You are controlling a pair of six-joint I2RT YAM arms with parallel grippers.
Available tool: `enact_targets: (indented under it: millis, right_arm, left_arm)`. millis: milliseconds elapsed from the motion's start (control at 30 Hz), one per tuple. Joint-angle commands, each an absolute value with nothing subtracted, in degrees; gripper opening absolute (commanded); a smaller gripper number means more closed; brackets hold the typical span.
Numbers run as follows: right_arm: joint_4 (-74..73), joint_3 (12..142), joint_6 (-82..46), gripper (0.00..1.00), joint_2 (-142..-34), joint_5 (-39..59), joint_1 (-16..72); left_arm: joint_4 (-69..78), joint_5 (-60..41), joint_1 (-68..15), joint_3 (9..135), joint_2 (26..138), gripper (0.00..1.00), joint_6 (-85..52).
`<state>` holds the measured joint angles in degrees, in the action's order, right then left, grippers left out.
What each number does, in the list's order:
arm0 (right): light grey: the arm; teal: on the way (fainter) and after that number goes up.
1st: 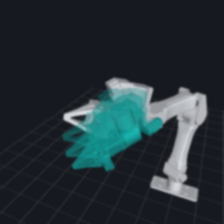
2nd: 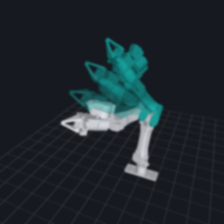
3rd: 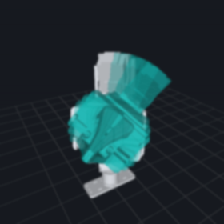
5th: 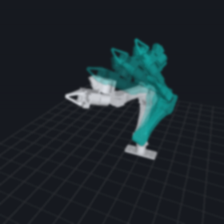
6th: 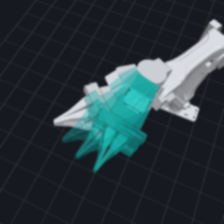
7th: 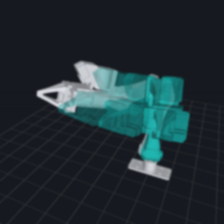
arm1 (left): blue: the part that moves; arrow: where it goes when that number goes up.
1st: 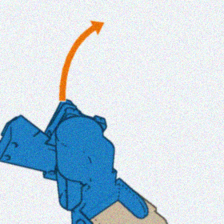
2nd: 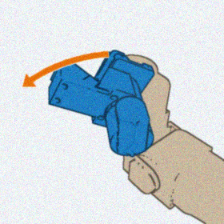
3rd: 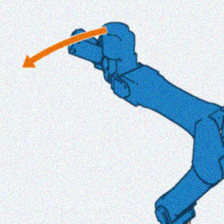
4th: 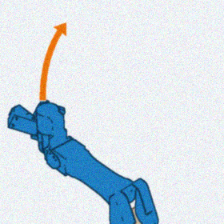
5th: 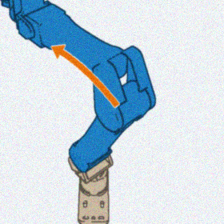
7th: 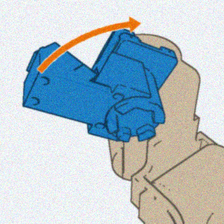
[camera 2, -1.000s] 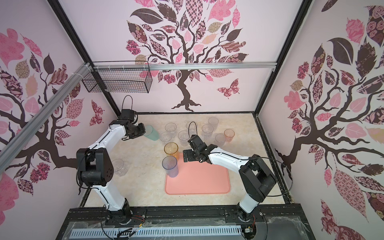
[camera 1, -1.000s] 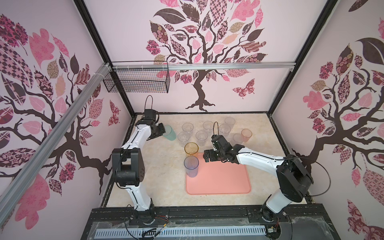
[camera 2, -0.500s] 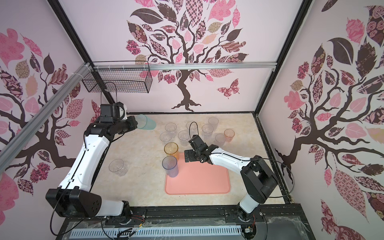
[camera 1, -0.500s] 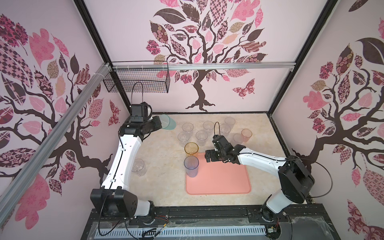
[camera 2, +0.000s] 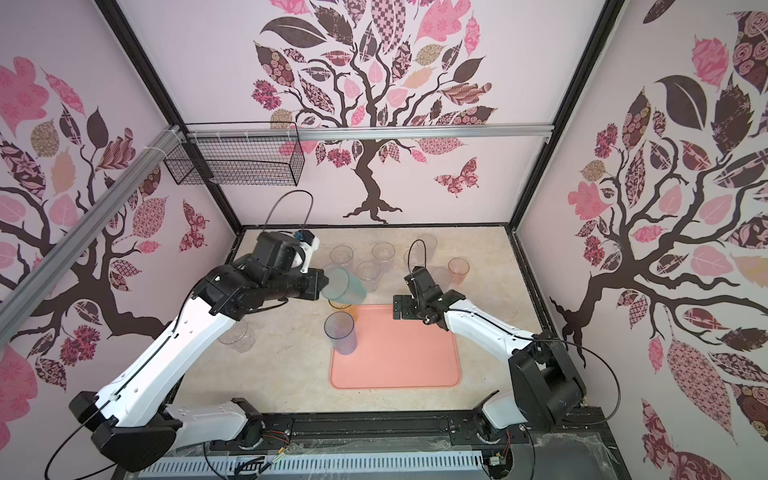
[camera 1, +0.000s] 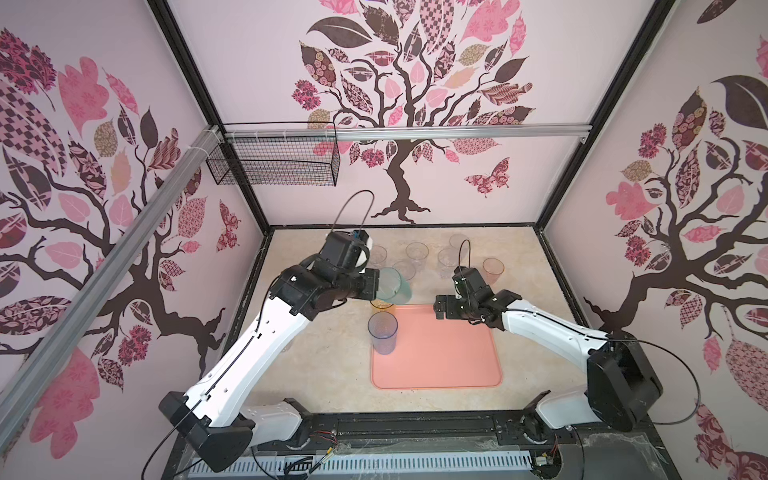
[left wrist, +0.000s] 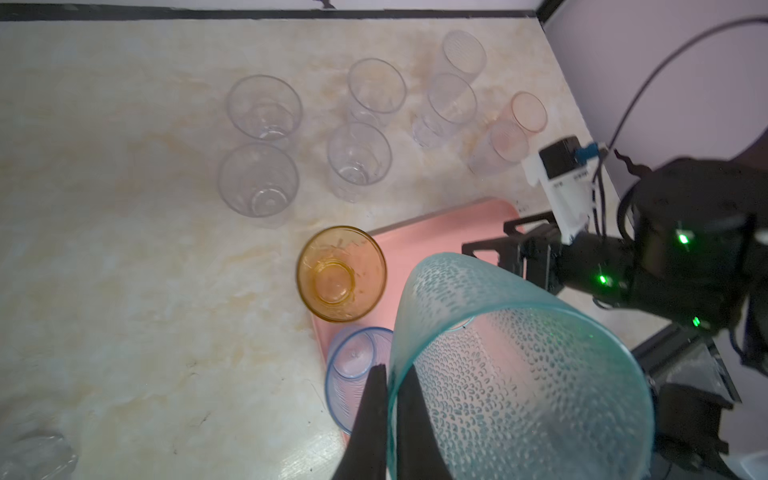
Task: Place the glasses into the tray
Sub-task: 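Carry the teal glass over the pink tray and lower it beside the pale blue glass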
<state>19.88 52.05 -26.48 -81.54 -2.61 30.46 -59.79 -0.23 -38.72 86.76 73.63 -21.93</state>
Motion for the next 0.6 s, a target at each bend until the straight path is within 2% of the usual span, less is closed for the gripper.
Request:
enact_targets:
  millis: [0,300,567]
  right_arm:
    - [22.05,51.03,-25.23,1.0,-78.47,-1.8,27.65]
    - [21.65,50.45,-25.77,0.99,-77.96,-0.12,24.96]
    - [20.03,49.45,-27.15,0.99,-78.84,2.37,24.96]
  left_arm:
    - [-63.26,3.25,-45.93,85.3,75.09,0.0,-24.22]
    - [-62.58,4.11,-57.48,77.56,78.69,0.0,-27.52]
    - [-61.32,7.32,-59.23,70.77,78.68,0.0,-29.17]
